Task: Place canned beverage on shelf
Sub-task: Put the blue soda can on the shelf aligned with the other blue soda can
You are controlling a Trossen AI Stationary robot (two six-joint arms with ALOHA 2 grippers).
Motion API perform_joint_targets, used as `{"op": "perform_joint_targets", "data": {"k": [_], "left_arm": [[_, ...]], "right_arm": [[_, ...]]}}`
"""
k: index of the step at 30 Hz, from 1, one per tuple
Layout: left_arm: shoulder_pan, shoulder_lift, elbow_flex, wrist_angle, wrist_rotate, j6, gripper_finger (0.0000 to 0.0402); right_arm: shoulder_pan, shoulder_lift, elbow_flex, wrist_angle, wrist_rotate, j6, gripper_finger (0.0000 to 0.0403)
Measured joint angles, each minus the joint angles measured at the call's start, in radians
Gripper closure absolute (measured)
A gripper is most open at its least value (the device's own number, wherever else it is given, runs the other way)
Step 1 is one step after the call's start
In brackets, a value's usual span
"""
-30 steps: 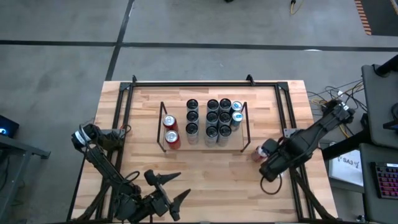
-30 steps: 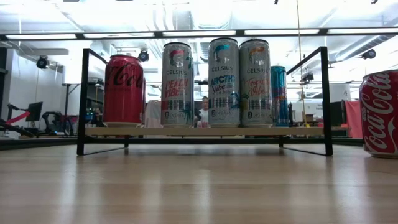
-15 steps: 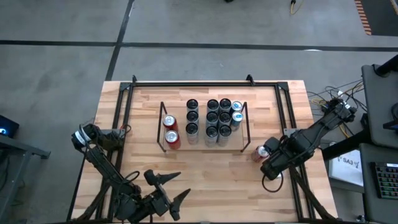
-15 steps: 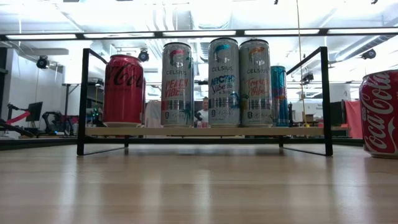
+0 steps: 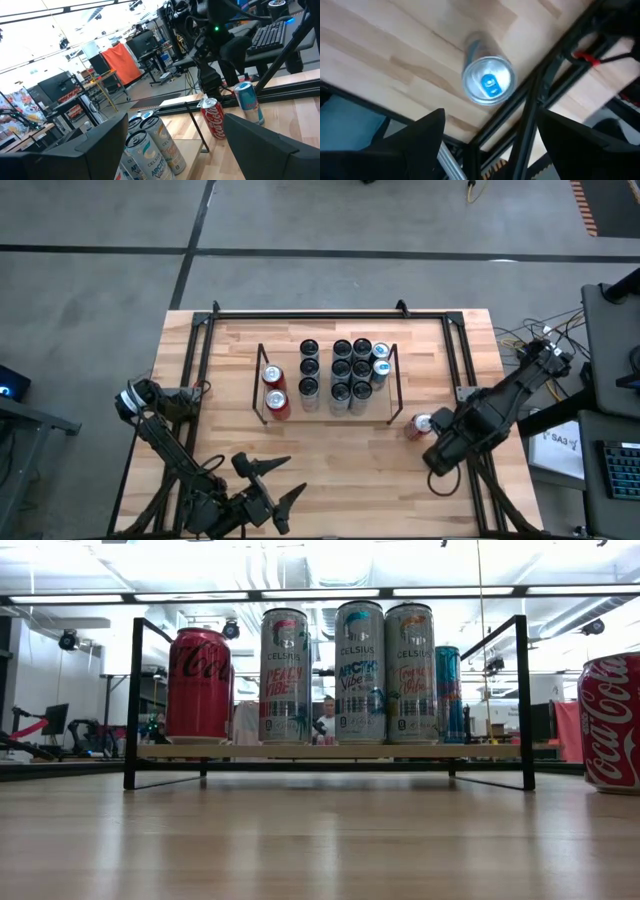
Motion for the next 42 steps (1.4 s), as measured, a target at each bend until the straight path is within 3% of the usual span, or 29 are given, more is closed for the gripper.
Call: {"op": "perform_joint_targets", "data": {"k": [14, 42], "left_arm": [[0.0, 0.001, -0.001, -0.001, 0.0, -0.008, 0.0091], [0.0, 0.003, -0.001, -0.001, 0.0, -0.012, 0.0091]], "right_arm": [[0.057, 0.058, -0.02, 0.025, 0.047, 0.02, 0.0094], [0.057, 0.06, -0.3, 0.266, 0.045, -0.024, 0.0104]]}}
